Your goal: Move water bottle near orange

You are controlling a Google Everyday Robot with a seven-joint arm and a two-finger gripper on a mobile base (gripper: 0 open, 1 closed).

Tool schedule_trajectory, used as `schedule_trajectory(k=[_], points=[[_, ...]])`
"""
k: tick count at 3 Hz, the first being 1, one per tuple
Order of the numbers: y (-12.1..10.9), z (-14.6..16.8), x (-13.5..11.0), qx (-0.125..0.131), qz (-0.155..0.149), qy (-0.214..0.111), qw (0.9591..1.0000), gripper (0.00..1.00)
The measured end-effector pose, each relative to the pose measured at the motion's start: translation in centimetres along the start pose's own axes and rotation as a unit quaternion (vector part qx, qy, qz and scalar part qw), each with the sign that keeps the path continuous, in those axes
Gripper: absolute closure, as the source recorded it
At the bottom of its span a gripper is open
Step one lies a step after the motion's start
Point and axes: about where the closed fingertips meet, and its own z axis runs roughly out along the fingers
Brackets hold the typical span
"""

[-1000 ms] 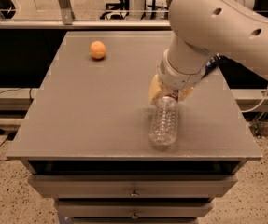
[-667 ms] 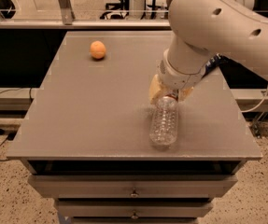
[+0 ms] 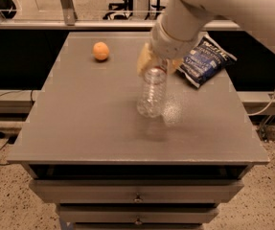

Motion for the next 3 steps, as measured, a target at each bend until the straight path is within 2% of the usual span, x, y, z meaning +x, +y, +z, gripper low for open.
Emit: schedule_trajectory(k=[1, 2, 3], points=[[2.6, -1.8, -5.7, -0.030, -0.008, -0.036, 0.9989, 1.00], [5.3, -3.5, -11.7, -0.065, -0.008, -0.080, 0.9947, 1.00], [6.4, -3.0, -14.8, -0.093, 0.005, -0.095, 0.9912, 1.00]])
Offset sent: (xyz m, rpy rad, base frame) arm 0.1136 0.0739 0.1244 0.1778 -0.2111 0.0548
